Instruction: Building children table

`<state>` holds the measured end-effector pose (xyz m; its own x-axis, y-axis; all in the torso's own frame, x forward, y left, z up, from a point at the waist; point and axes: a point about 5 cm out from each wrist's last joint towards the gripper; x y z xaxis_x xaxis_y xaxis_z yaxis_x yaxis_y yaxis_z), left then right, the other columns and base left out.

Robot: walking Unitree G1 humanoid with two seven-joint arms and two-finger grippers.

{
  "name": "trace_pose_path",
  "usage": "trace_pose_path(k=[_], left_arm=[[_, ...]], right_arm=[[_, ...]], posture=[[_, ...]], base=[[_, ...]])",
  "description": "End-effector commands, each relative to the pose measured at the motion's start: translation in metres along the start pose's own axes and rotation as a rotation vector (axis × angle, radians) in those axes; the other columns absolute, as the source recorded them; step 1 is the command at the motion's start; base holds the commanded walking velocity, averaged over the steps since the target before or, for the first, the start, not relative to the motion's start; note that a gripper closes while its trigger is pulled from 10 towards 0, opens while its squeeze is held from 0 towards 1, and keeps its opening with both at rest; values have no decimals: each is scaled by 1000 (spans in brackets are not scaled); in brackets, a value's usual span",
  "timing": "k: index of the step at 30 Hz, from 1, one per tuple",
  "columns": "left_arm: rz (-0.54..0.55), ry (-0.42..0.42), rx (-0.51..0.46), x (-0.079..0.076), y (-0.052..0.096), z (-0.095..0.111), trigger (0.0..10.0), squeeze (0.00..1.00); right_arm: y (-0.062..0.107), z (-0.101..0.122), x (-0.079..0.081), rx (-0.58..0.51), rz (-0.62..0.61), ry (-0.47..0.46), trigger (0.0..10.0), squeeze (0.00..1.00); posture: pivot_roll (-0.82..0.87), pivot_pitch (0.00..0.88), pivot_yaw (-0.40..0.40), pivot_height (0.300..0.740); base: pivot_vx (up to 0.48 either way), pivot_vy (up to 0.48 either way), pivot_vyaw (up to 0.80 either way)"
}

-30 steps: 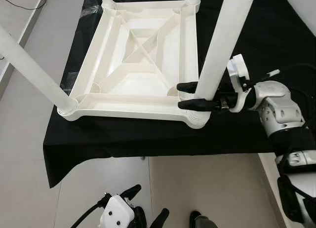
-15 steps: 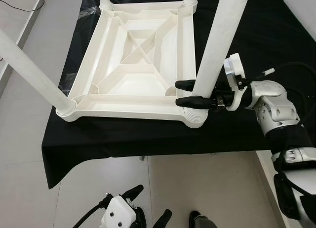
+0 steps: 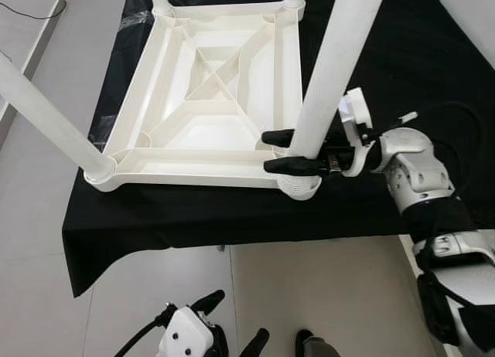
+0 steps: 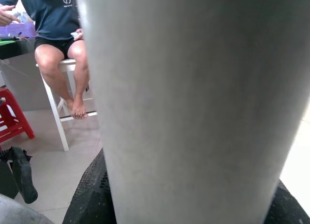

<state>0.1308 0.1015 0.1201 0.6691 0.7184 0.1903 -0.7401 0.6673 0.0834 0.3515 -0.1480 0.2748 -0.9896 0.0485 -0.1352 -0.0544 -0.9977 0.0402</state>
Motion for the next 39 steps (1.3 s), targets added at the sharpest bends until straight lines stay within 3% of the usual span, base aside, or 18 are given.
trace_pose_path(k=[1,5,12,17,39], left_arm=[[-18,3,43,-3,6,-4,10000,0],[-18,1,45,-3,6,-4,10000,0],[-18,-3,47,-4,6,-4,10000,0],[-19,-3,47,-3,6,-4,10000,0],[-16,-6,50,-4,8,-2,10000,0]], right_arm=[[-4,-29,3,83,6,-101,10000,0],[-4,-27,0,78,-11,-95,10000,0],[14,-26,-4,72,-61,-119,10000,0],[21,-23,-1,49,-22,-147,10000,0],[12,-26,-5,42,-52,-122,10000,0]], posture=[[96,373,48,740],[98,374,47,740],[104,375,51,740],[101,376,54,740],[114,382,57,740]], base=[[0,0,0],[0,0,0],[0,0,0],[0,0,0],[0,0,0]])
Point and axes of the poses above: a point about 5 cm out from each wrist's last joint towards the gripper, its own y axis pointing back from the gripper into the wrist, its own z axis along the axis of the wrist's last joint, x = y × z, and after that the axes turned 11 degrees about -y, right-handed
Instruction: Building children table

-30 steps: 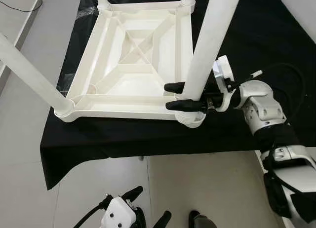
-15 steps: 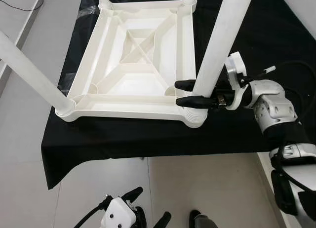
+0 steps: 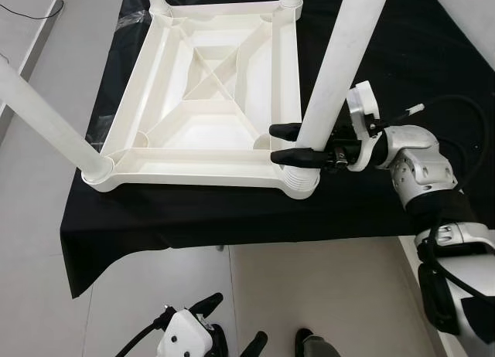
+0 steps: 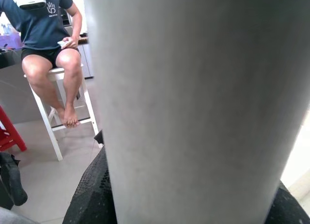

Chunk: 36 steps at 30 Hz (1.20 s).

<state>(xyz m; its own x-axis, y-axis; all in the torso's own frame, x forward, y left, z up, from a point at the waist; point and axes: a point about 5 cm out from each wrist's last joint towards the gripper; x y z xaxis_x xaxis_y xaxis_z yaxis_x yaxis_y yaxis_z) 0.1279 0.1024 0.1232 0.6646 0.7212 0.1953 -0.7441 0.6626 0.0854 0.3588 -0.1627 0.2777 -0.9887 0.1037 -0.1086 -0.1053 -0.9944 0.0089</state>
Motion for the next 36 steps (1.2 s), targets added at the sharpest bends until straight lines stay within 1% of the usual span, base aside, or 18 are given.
trace_pose_path(k=[1,10,14,19,21,22,23,26,31,36], left_arm=[[-21,-2,47,-3,5,-5,10000,0],[-22,-2,47,-3,5,-6,10000,0],[-21,-5,50,-2,6,-5,10000,0],[-22,-5,51,-2,6,-5,10000,0],[-22,-5,51,-2,6,-5,10000,0],[-22,-3,51,-2,6,-5,10000,0],[-22,-3,51,-2,6,-5,10000,0],[-22,-3,52,-2,6,-5,10000,0],[-22,-5,53,-2,7,-5,10000,0],[-23,-6,54,-1,6,-6,10000,0]], right_arm=[[-2,-28,3,69,0,-92,10000,0],[-2,-27,1,71,-1,-86,10000,0],[-7,-29,-1,38,-28,-99,10000,0],[-9,-33,1,36,-23,-103,10000,0],[-9,-36,4,49,-1,-104,10000,0],[-9,-44,8,114,25,-79,10000,0],[-9,-44,8,114,25,-79,10000,0],[-11,-51,13,178,51,-43,10000,0],[-14,-52,17,227,81,-1,10000,0],[-14,-50,16,240,91,6,10000,0]], posture=[[114,382,57,740],[114,380,56,740],[117,381,58,740],[117,382,60,740],[117,382,60,740],[117,382,60,740],[117,382,60,740],[118,382,61,740],[117,381,62,740],[117,376,62,740]], base=[[0,0,0],[0,0,0],[0,0,0],[0,0,0],[0,0,0],[0,0,0],[0,0,0],[0,0,0],[0,0,0],[0,0,0]])
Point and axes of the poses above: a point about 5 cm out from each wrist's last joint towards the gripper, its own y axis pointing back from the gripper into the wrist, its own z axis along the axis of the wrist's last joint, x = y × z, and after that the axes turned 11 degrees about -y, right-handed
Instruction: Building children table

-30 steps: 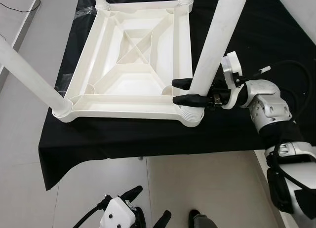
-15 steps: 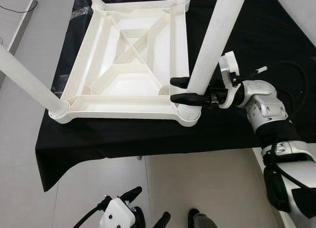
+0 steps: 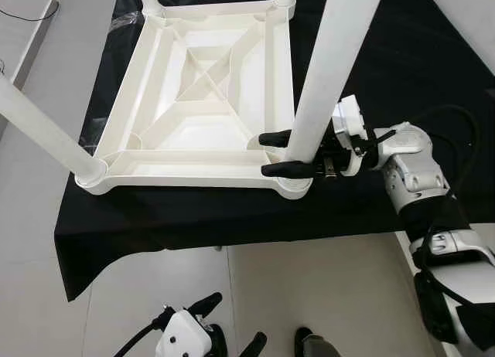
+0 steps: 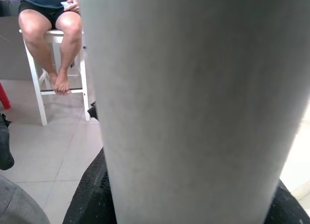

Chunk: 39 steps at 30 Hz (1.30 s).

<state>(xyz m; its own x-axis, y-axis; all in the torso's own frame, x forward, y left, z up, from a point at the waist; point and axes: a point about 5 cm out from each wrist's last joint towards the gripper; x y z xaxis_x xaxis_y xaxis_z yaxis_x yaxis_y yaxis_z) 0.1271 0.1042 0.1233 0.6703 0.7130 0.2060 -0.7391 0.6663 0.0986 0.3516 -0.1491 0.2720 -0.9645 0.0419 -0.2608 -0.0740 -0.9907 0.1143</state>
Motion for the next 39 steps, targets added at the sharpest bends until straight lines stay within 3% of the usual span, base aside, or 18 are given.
trace_pose_path(k=[1,9,12,15,21,24,27,29,30,31,34,36,39], left_arm=[[-15,6,43,-2,4,-6,10000,0],[-15,6,43,-2,4,-7,10000,0],[-15,7,42,-2,3,-7,10000,0],[-15,8,41,-3,2,-7,10000,0],[-15,11,37,-2,0,-7,10000,0],[-15,12,33,-2,-1,-8,10000,0],[-15,12,33,-2,-1,-8,10000,0],[-13,10,32,-1,-2,-8,10000,0],[-13,10,32,-1,-2,-8,10000,0],[-11,8,33,0,-2,-9,10000,0],[-10,4,34,1,-2,-10,10000,0],[-9,4,34,1,-2,-10,10000,0],[-8,-1,36,4,-3,-12,10000,0]], right_arm=[[-7,-43,14,140,62,-148,10000,0],[-11,-37,9,104,16,-166,10000,0],[-13,-38,1,60,-156,-215,10000,0],[-11,-43,-2,64,-251,-240,10000,0],[-2,-57,0,85,-416,-286,10000,0],[2,-70,7,90,-567,-323,10000,0],[2,-73,11,95,-609,-333,10000,0],[-4,-87,23,126,-779,-406,10000,0],[-4,-87,23,126,-779,-406,10000,0],[-4,-97,34,169,-1020,-455,10000,0],[-4,-100,51,150,-1344,-484,10000,0],[-5,-100,56,136,-1400,-491,10000,0],[-47,-100,76,81,-1460,-546,10000,0]], posture=[[117,376,62,740],[111,371,59,740],[103,367,54,740],[99,368,53,740],[88,369,47,740],[76,366,40,740],[76,366,40,740],[69,365,37,740],[69,365,37,740],[65,364,37,740],[62,361,34,740],[62,361,34,740],[55,355,42,740]], base=[[0,0,0],[0,0,0],[0,0,0],[0,0,0],[0,0,0],[0,0,0],[0,0,0],[0,0,0],[0,0,0],[0,0,0],[0,0,0],[0,0,0],[0,0,0]])
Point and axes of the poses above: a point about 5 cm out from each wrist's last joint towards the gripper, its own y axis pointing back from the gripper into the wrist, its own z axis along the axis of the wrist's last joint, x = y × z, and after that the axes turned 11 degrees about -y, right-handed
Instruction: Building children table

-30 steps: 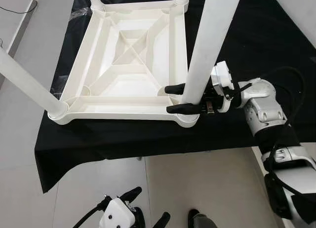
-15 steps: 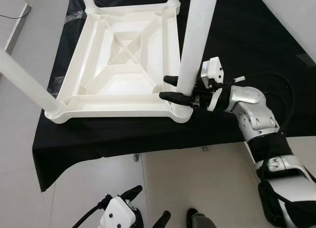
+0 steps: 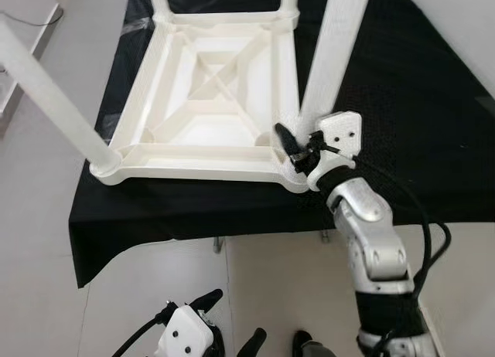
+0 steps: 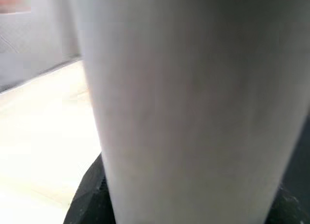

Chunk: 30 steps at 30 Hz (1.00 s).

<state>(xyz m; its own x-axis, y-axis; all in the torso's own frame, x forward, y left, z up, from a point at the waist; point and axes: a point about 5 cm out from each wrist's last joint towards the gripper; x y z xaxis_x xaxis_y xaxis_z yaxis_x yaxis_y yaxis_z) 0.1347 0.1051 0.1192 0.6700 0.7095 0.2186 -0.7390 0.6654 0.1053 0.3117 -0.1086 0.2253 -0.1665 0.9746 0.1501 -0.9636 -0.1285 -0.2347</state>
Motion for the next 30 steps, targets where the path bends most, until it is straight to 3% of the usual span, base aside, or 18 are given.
trace_pose_path(k=[1,2,4,10,15,16,20,21,22,23,24,25,26,30], left_arm=[[-8,9,30,0,1,-8,10000,0],[-8,9,30,0,1,-8,10000,0],[-10,2,34,3,-1,-10,10000,0],[-7,-6,36,4,-4,-13,10000,0],[-1,-12,34,6,-6,-14,10000,0],[0,-12,33,6,-7,-14,10000,0],[0,-12,31,6,-8,-14,10000,0],[0,-13,29,6,-8,-14,10000,0],[1,-15,28,5,-8,-14,10000,0],[1,-16,27,5,-9,-14,10000,0],[1,-16,26,5,-9,-14,10000,0],[0,-16,25,5,-10,-14,10000,0],[0,-16,25,5,-10,-14,10000,0],[0,-16,22,6,-12,-15,10000,0]], right_arm=[[22,-73,-1,349,-154,-35,10000,0],[22,-73,-1,349,-154,-35,10000,0],[13,-83,18,351,-152,-54,10000,0],[4,-78,22,342,-169,-44,10000,0],[4,-69,17,339,-226,-37,10000,0],[1,-65,15,313,-210,-52,10000,1000],[-9,-49,11,231,-133,-131,10000,1000],[-15,-35,11,158,-66,-167,10000,1000],[-21,-16,12,76,50,-191,10000,741],[-24,-3,13,22,129,-198,10000,741],[-25,11,15,-19,255,-185,10000,0],[-26,19,16,-23,382,-154,10000,0],[-26,19,16,-23,382,-154,10000,0],[-27,28,12,13,576,-81,10000,0]], posture=[[60,350,46,740],[60,350,46,740],[65,339,53,740],[70,325,50,740],[64,322,47,740],[60,321,50,740],[60,321,51,740],[63,322,47,740],[64,322,47,740],[64,322,47,740],[55,320,46,740],[51,320,43,740],[51,320,43,740],[49,316,39,740]], base=[[0,0,0],[0,0,0],[0,0,0],[0,0,0],[0,0,0],[0,0,0],[0,0,0],[0,0,0],[0,0,0],[0,0,0],[0,0,0],[0,0,0],[0,0,0],[0,0,0]])
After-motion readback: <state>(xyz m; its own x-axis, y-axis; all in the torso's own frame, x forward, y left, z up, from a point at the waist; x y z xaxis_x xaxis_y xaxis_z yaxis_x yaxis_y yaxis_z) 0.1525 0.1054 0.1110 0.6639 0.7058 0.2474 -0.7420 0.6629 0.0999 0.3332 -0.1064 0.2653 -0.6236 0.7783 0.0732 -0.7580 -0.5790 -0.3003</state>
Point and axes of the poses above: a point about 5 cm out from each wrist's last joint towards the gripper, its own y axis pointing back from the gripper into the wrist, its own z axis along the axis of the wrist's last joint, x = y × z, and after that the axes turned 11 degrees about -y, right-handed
